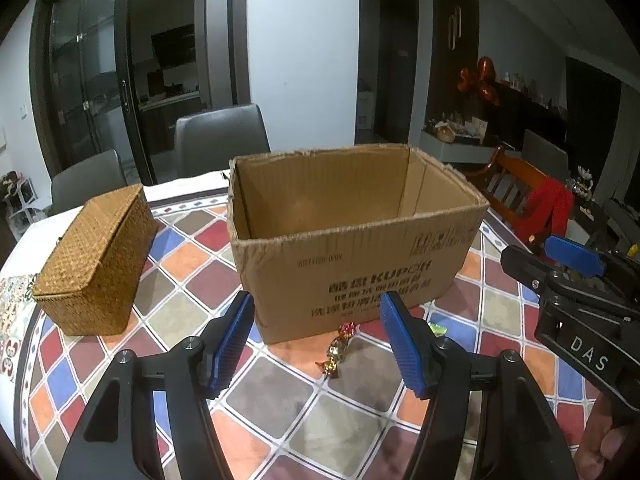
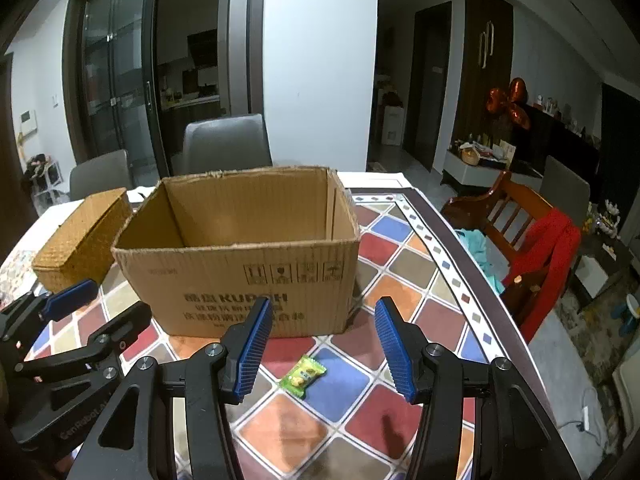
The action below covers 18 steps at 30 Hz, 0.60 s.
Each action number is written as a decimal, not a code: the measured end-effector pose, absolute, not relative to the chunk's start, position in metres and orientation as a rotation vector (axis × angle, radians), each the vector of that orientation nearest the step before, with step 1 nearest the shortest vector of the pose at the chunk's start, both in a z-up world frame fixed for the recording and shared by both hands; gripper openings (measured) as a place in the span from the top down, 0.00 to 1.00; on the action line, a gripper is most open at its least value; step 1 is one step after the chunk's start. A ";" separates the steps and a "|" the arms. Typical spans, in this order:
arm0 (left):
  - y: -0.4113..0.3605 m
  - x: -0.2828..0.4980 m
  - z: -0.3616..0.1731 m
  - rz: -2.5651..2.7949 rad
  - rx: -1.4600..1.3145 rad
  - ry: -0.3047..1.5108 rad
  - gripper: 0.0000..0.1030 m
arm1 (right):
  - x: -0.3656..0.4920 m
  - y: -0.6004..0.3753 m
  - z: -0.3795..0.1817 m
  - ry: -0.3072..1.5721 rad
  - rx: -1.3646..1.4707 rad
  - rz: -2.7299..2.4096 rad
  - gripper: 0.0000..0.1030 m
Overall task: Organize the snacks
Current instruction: 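Move both tools back from the box toward the remaining candies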
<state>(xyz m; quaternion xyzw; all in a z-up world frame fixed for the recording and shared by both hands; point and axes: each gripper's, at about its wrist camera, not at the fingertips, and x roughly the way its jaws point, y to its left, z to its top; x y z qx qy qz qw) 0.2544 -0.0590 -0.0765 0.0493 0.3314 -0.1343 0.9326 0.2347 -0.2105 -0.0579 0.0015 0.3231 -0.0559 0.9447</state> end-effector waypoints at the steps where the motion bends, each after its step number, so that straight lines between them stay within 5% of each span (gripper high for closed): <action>1: -0.058 0.256 -0.080 -0.276 0.100 0.684 0.37 | 0.235 -0.211 -0.061 0.664 0.004 -0.114 0.47; 18: -0.065 0.265 -0.125 -0.311 0.122 0.758 0.37 | 0.247 -0.206 -0.107 0.758 0.003 -0.101 0.47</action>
